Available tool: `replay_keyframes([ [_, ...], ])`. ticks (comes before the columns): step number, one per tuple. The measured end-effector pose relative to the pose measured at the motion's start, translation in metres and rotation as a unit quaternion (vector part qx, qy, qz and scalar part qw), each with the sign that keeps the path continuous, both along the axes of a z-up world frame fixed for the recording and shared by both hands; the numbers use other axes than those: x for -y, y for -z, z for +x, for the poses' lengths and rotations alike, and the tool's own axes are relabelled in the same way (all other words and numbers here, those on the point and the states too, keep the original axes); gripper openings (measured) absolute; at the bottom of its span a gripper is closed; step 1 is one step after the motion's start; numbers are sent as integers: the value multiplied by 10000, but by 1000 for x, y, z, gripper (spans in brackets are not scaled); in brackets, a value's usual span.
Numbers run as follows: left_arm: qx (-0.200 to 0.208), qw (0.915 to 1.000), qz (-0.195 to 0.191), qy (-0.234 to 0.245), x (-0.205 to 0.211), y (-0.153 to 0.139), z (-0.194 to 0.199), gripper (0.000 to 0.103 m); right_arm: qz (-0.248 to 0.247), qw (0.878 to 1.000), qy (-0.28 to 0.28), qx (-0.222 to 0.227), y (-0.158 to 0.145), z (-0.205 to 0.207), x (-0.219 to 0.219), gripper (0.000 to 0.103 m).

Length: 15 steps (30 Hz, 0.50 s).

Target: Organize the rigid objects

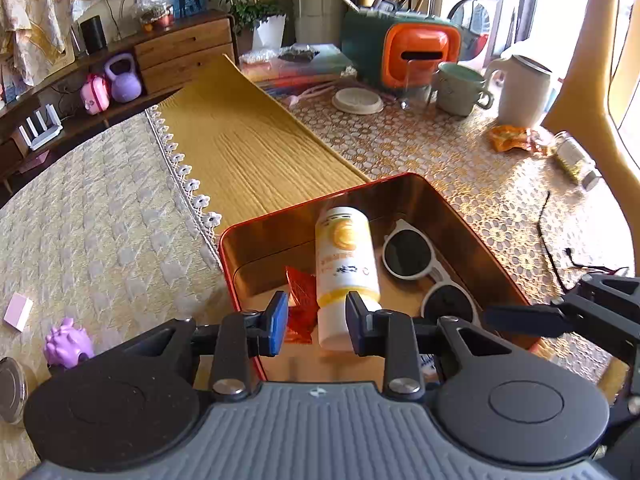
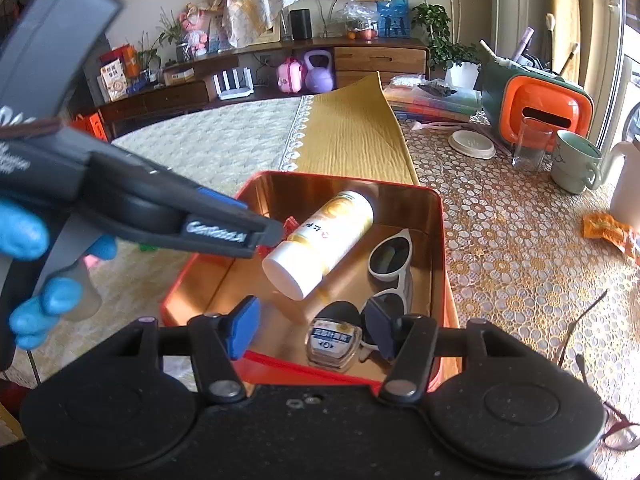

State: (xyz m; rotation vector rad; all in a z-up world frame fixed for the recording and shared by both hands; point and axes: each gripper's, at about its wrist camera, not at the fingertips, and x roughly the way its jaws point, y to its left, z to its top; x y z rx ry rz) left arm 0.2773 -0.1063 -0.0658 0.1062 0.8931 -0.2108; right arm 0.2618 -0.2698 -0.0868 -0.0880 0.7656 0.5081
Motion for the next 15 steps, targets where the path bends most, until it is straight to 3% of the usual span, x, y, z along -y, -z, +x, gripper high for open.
replay_keyframes([
  [15,427,9978,-510,37,-52,-30,-70,30,219,9991,84,361,-28,-38,-14,74],
])
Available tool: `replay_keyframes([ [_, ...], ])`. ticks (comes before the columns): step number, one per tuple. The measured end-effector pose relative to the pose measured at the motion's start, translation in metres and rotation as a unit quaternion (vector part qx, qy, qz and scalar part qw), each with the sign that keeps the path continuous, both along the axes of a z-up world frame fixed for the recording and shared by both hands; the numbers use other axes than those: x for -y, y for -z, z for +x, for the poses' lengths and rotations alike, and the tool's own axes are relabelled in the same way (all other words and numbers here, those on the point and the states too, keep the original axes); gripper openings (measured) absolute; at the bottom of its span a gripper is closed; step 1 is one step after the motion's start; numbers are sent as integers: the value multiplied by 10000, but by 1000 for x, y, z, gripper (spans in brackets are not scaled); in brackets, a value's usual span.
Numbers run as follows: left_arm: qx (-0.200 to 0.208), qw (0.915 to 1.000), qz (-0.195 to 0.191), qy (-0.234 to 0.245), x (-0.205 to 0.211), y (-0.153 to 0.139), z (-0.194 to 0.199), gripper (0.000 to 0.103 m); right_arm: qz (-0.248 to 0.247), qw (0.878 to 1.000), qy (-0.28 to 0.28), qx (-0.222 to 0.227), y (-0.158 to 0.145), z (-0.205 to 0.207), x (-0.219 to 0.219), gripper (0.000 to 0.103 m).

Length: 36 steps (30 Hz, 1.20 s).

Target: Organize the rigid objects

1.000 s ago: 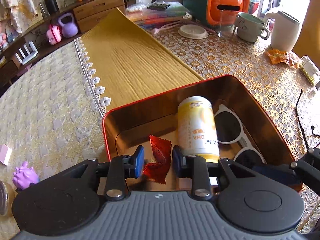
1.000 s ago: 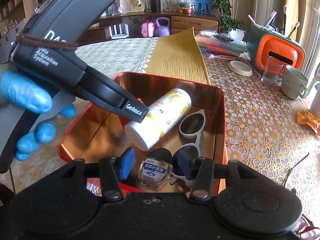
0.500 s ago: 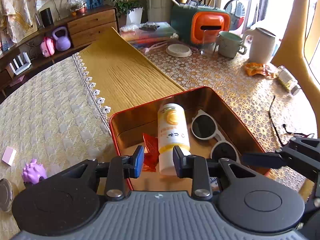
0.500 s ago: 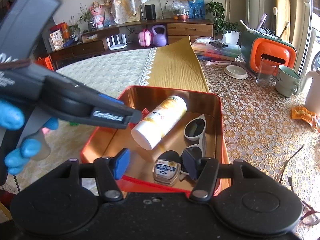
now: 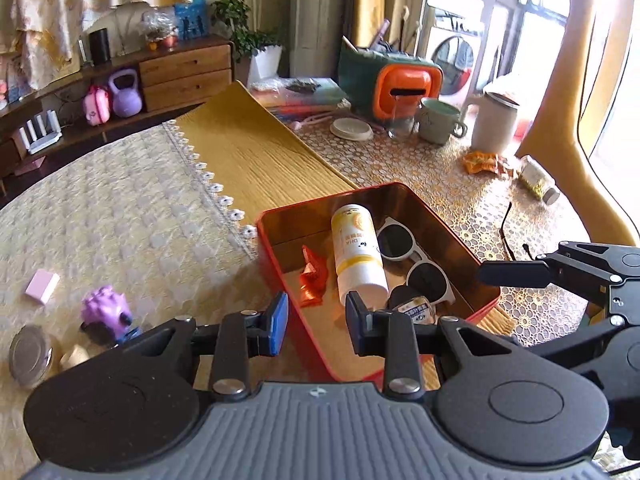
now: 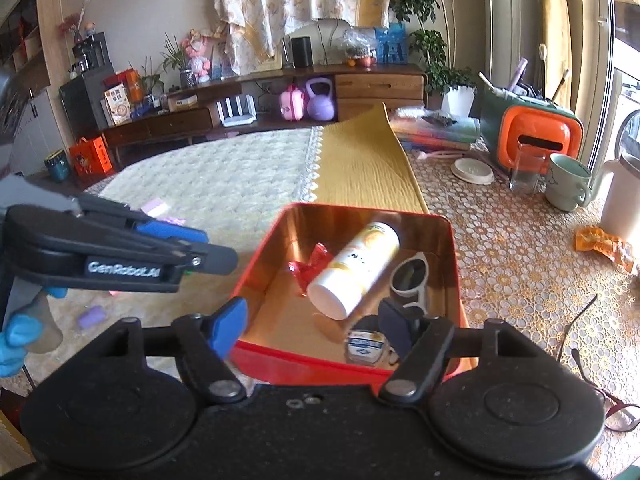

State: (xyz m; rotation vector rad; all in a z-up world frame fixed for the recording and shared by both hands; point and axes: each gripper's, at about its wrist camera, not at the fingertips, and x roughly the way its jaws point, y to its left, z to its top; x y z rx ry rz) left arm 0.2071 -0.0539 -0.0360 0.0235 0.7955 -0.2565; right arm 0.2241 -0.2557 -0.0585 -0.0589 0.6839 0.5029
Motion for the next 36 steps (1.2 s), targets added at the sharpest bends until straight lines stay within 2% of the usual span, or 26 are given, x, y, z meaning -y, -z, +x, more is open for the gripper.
replay_keyframes([
  [5,124,9997,-159,-123,-25,-8,-23,30,93,9998,-156,129,-11,-15,-16,80],
  [14,239,9987,-194,-405,-72,-7,-57,32,216,9983,-507,168,-18,-33,-52,84],
  [16,246,9983,-235,-465,-85,-6,-62,48,219,9979,-581,169,-17,-35,-60,85],
  [17,292,9979,-257,-510,-90,-5,-66,65,210,9978,-610,173,-17,-36,-64,85],
  [18,370,9973,-276,-568,-97,-5,-71,70,208,9976,-644,170,-16,-37,-68,85],
  [23,384,9969,-187,-663,-120,0,-83,71,167,9968,-763,154,-13,-41,-85,89],
  [26,425,9961,-116,-762,-133,6,-93,80,163,9967,-781,164,-11,-41,-94,96],
  [30,503,9942,-179,-935,-153,16,-105,84,169,9964,-818,157,-7,-39,-104,102],
  [33,467,9937,-231,-989,-166,25,-111,84,156,9964,-835,79,-1,-34,-112,103],
  [36,433,9940,-84,-998,-172,35,-115,84,110,9965,-830,27,5,-28,-121,103],
])
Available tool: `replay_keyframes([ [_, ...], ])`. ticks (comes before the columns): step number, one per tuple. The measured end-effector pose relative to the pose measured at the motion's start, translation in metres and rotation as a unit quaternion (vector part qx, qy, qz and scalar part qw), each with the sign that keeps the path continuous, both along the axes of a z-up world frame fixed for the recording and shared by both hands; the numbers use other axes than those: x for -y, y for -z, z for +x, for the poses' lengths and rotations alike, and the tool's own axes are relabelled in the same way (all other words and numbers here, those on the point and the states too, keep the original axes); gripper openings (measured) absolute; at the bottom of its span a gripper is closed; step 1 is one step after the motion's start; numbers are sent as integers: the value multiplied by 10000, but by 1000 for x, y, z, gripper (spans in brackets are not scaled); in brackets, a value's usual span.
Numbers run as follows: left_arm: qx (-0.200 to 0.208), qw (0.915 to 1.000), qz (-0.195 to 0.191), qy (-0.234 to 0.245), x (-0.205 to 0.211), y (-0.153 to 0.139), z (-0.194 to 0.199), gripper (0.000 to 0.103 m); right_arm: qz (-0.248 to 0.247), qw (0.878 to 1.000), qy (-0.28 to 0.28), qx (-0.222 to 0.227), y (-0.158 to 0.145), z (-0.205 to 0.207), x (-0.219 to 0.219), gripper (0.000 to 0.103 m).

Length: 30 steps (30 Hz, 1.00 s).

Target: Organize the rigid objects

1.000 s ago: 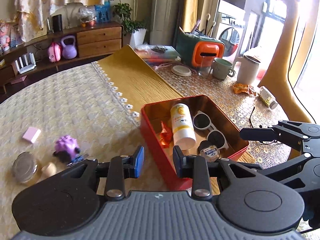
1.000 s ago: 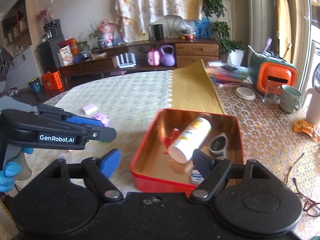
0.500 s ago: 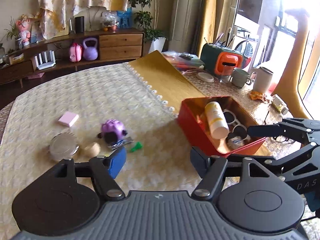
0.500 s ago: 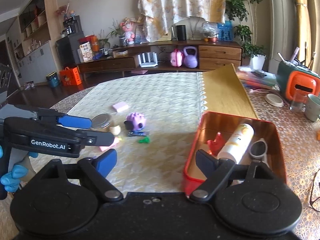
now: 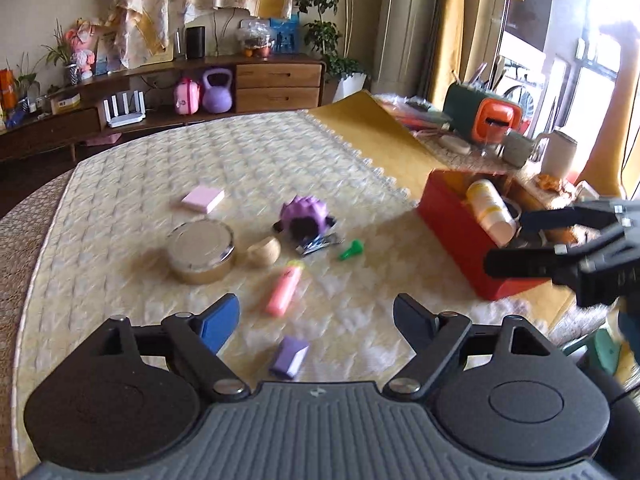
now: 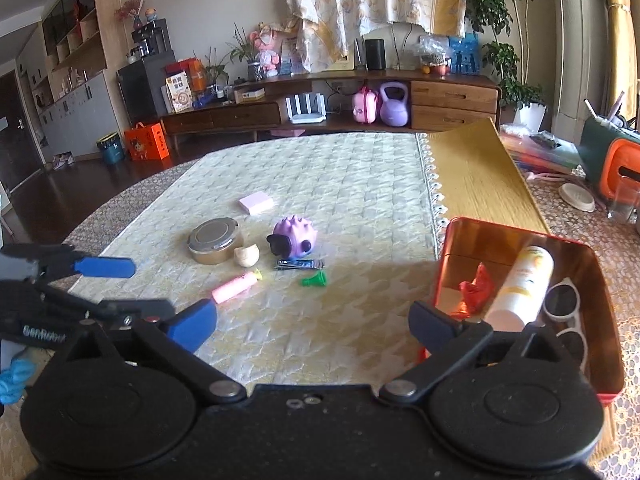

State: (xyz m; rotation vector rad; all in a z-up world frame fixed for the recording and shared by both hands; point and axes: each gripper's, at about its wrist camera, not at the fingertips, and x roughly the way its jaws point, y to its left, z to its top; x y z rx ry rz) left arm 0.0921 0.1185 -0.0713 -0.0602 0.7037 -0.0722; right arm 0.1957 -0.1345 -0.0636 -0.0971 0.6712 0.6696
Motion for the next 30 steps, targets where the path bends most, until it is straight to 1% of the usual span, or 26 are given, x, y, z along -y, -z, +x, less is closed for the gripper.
replay_keyframes([
  [6,-100,9999,116,-11,-4,23,-2,84,-139,9999,-29,-86,13,14,-16,103],
  [9,-237,9996,-15,-125,-7,36,2,84,-263,9995,-89,-124,20,21,-26,103],
  [11,-265,9995,-33,-186,-9,43,4,84,-367,9992,-136,-124,24,26,-34,103],
  [16,-244,9993,-4,-282,-12,55,6,84,-581,9980,-236,-100,34,41,-53,102],
  [21,-189,9994,111,-280,-10,62,9,84,-677,9972,-238,-219,45,60,-68,100],
  [25,-191,9994,141,-253,-9,67,11,84,-770,9962,-210,-342,55,76,-77,92],
  [28,-234,9993,64,-273,-10,70,13,84,-853,9954,-198,-385,62,83,-82,82],
  [30,-240,9993,68,-280,-10,72,15,84,-896,9949,-201,-409,66,87,-84,78],
])
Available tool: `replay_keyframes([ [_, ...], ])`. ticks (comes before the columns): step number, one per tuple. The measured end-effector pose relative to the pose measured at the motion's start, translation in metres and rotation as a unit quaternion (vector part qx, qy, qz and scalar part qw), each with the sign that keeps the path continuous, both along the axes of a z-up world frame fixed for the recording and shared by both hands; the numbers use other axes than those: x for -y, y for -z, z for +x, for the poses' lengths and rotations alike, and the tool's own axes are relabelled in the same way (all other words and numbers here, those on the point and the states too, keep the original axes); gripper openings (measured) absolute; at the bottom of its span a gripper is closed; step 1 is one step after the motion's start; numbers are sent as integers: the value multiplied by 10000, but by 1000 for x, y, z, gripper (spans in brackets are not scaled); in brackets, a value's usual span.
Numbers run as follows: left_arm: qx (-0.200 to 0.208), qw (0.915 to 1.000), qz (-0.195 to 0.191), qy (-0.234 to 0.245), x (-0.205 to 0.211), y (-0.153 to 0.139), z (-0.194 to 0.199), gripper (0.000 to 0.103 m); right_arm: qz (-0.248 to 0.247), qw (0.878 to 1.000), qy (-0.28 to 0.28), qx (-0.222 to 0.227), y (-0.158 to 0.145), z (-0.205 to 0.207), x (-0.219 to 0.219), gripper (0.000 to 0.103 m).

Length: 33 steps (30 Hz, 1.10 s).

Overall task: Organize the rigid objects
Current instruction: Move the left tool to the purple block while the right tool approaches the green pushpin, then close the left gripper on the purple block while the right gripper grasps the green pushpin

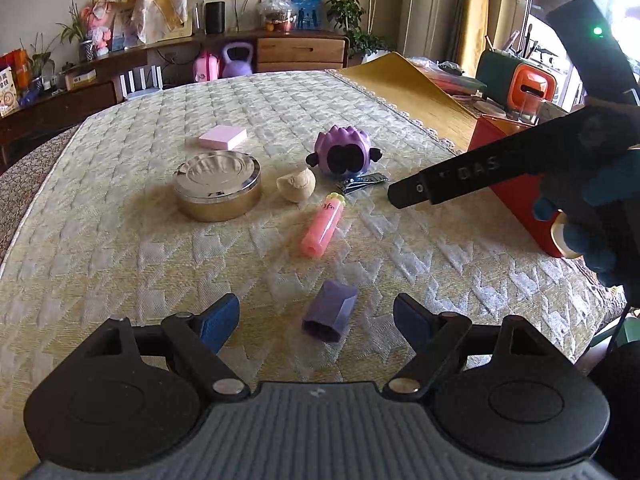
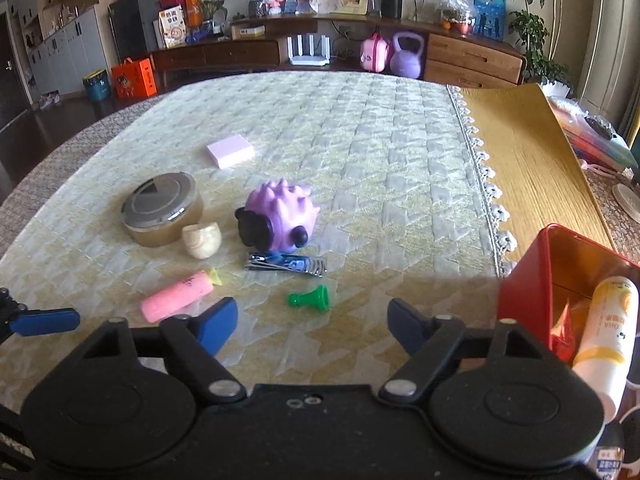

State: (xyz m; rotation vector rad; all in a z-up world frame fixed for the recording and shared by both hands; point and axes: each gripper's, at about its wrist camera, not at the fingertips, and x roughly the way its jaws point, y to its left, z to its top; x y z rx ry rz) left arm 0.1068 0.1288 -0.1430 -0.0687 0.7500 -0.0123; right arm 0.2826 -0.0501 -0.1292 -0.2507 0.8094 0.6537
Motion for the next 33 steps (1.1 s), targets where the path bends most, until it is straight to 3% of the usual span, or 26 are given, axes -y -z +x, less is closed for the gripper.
replay_keyframes([
  [5,-21,10000,44,35,1,3,2,84,-48,10000,-53,-5,6,4,-6,64],
  [10,5,9998,169,108,6,5,3,73,-62,9999,-110,-64,9,5,-10,54],
  [19,36,9994,288,181,10,2,3,41,-70,9999,-140,-70,11,7,-14,44],
  [21,15,9994,282,212,11,1,3,33,-82,9998,-154,-47,11,5,-14,40],
  [25,-4,9993,299,245,13,1,3,27,-134,9998,-171,26,11,4,-15,23],
  [28,-25,9994,269,224,13,0,3,21,-125,9998,-163,26,10,2,-14,23],
  [33,-45,9995,248,171,12,0,4,20,-47,9999,-119,28,6,-5,-6,22],
])
